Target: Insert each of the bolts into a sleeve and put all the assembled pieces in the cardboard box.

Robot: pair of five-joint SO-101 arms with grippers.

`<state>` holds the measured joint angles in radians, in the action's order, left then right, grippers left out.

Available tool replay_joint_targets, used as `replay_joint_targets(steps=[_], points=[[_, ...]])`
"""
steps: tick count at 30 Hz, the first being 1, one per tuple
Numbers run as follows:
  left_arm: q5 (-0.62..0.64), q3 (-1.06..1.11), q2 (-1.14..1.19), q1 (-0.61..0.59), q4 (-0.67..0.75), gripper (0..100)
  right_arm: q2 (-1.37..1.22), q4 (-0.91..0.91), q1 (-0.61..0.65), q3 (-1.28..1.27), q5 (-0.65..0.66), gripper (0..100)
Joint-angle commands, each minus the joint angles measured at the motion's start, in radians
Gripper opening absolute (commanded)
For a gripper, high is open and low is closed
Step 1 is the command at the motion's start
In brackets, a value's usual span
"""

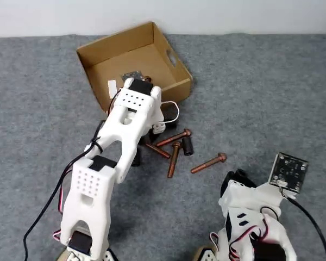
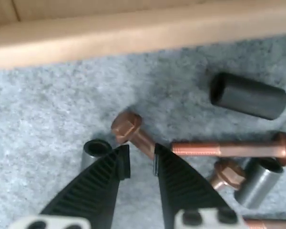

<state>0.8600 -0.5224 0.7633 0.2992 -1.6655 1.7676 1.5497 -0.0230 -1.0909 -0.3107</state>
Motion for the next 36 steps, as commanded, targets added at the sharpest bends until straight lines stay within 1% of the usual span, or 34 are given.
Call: replay_joint_targets(steps=[1,6,11,18,22,23,25,27,29,32,36], points=[[0.002,-0.041,0.018,0.002,-0.008,10,0.002,-0.028,-0.008,0.005,0.005,0.8],[0.003,-0.048,0.097,-0.034,0.006,10,0.002,-0.028,-0.012,0.005,0.005,0.8],[0.006,-0.111,0.163,-0.064,0.005,9,0.002,-0.028,-0.012,0.003,0.005,0.8],[0.002,-0.157,0.226,-0.018,-0.086,10,0.002,-0.028,-0.012,0.003,0.005,0.8],[0.005,-0.157,0.229,-0.023,-0.086,9,0.002,-0.028,-0.012,0.003,0.005,0.8],[0.006,-0.157,0.226,-0.028,-0.086,7,0.002,-0.028,-0.012,0.003,0.005,0.8],[0.006,-0.163,0.221,-0.031,-0.086,0,0.002,-0.028,-0.012,0.003,0.005,0.8],[0.006,-0.189,0.219,-0.034,-0.089,1,0.004,-0.028,-0.012,0.003,0.005,0.8],[0.006,-0.209,0.184,-0.037,-0.089,0,0.01,-0.028,-0.008,0.003,0.005,0.8],[-0.002,-0.213,0.071,-0.018,-0.089,0,0.01,-0.028,-0.008,0.003,0.005,0.8],[-0.072,-0.173,-0.135,0.011,-0.089,0,0.012,-0.028,-0.008,0.003,0.006,0.8]])
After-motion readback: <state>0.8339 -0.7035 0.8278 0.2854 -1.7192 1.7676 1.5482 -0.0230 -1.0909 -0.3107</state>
